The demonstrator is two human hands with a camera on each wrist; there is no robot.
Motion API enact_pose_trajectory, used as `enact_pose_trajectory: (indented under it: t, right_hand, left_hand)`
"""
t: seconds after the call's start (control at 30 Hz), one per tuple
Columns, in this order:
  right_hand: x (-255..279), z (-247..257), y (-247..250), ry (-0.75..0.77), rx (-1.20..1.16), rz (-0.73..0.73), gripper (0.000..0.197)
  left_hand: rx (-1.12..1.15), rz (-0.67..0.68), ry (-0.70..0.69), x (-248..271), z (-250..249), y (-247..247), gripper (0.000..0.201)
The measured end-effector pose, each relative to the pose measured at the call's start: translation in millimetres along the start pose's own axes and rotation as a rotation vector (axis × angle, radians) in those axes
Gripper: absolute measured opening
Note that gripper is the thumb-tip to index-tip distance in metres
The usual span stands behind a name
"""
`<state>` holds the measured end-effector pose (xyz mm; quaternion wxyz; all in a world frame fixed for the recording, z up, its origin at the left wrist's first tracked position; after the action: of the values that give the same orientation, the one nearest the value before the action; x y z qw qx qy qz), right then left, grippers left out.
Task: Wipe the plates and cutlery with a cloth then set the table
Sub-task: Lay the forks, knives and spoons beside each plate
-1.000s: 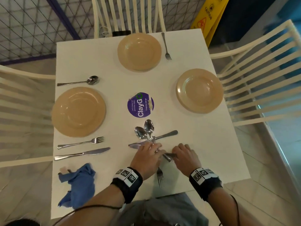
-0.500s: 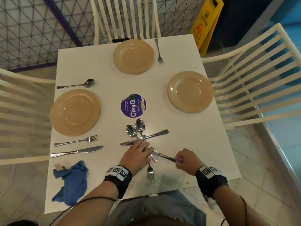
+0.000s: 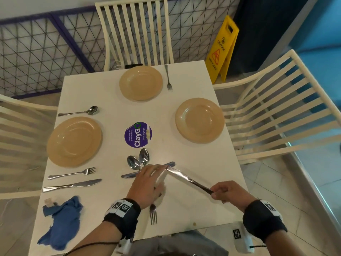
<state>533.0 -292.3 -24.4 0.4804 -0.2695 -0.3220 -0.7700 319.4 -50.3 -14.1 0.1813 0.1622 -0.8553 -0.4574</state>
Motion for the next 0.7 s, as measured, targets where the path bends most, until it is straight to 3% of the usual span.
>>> enact_pose_trajectory:
  t: [0.17, 0.27, 0.4, 0.57, 0.63, 0.7]
  right_hand:
    - [-3, 14, 14, 0.103, -0.119, -0.044, 0.014]
    - [-13, 35, 13, 0.17, -0.158, -0.069, 0.013]
    - [-31, 75, 13, 0.267, -0.195, -0.161, 0.015]
    - [-46, 150, 22, 0.548, -0.022, -0.345, 0.019]
    - [-57, 181, 25, 0.691, 0.14, -0.375, 0.018]
    - [-65, 206, 30, 0.809, 0.26, -0.395, 0.017]
  left_hand:
    - [0.721, -0.169, 0.301, -40, -55, 47, 0.058]
    - [0.918, -0.239, 0.381, -60, -71, 81, 0.047]
    - [0.575, -0.201, 0.284, -80, -70, 126, 0.038]
    - [-0.104, 0.024, 0.126, -89, -43, 170, 0.029]
    - [-0.145, 0.137, 0.133, -92, -25, 173, 0.031]
    - [-0.043, 0.273, 0.174, -94, -9, 168, 0.033]
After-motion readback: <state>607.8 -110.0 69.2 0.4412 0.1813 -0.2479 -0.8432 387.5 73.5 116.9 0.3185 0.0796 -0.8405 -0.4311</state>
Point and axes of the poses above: each hand's wrist, its own x-axis away from the middle knuckle, its own y-axis out of the back of the hand, z = x × y, the point moved 3 cm from there along -x, towards the middle knuckle, and after that the axes turned 5 degrees about -z, right-handed, at the moved point
